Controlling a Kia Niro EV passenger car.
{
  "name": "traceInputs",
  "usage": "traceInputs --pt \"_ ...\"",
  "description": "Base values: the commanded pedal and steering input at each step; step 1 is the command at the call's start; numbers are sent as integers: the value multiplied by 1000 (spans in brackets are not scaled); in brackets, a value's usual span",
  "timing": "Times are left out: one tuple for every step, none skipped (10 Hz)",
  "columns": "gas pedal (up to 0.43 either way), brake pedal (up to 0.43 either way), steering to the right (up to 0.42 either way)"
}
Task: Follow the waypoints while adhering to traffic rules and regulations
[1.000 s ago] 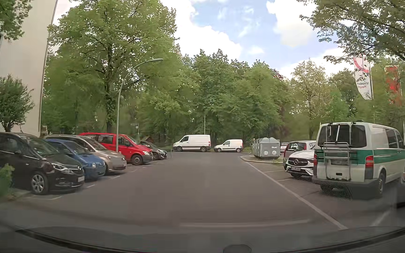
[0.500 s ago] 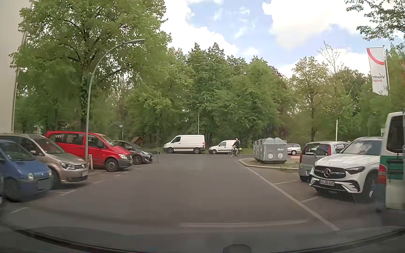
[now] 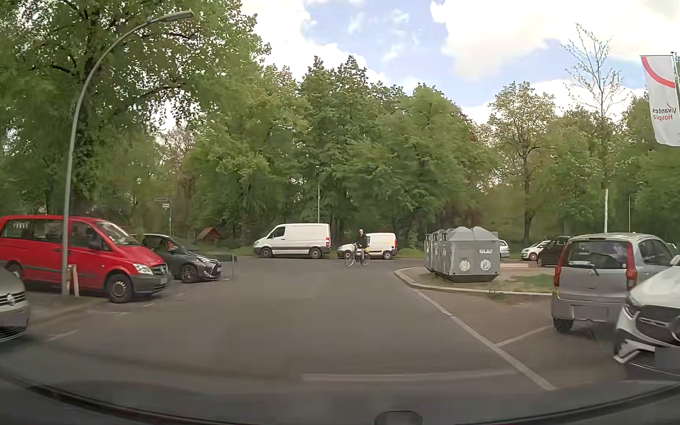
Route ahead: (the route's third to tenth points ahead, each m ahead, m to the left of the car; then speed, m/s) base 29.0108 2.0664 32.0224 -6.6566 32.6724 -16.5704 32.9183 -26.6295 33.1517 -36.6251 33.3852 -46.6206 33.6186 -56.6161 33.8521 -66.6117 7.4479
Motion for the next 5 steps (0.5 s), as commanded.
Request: traceInputs --pt "0 18 18" --pt "0 18 12" --pt "0 18 2" --pt "0 18 -7" --pt "0 49 -19"
